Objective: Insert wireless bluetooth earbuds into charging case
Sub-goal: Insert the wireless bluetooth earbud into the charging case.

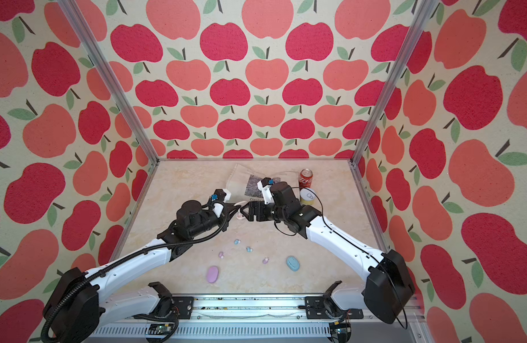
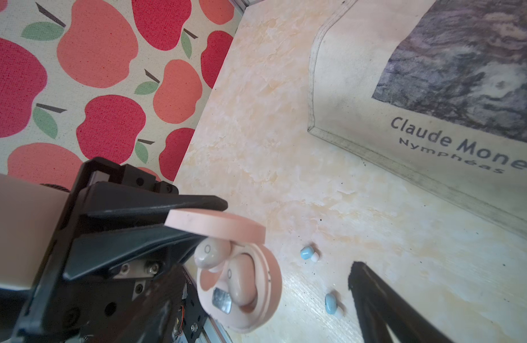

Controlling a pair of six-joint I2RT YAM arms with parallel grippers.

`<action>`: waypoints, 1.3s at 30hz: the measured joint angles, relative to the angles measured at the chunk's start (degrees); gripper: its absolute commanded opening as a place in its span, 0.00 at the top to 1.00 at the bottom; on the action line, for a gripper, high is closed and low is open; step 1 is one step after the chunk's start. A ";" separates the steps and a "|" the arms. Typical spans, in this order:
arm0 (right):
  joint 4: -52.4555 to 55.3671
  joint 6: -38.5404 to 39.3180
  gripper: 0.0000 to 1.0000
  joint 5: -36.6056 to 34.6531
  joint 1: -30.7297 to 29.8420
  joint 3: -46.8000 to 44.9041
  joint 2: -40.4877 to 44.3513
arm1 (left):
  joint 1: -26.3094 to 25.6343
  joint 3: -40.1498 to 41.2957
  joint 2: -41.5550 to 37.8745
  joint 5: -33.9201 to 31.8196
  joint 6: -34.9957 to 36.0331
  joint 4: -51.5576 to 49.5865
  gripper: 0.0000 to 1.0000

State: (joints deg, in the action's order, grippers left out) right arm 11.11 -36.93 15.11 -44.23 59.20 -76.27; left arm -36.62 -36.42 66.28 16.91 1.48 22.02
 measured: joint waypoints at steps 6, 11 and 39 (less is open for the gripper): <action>-0.59 -0.66 0.09 0.00 0.42 0.00 -0.04 | 0.00 -0.09 0.00 0.02 0.00 0.00 1.00; -1.53 -1.11 0.09 -0.02 0.42 0.00 -0.79 | 0.00 -0.09 0.00 0.02 -0.02 0.02 1.00; -3.85 -1.44 0.10 2.43 0.13 -1.01 -3.15 | 1.16 -0.72 -0.35 0.11 0.17 -3.13 1.00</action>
State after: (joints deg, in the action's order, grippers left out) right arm 7.27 -38.37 17.54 -44.10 58.19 -79.42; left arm -35.46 -37.15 65.93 17.02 1.65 18.90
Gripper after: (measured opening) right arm 0.898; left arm 0.103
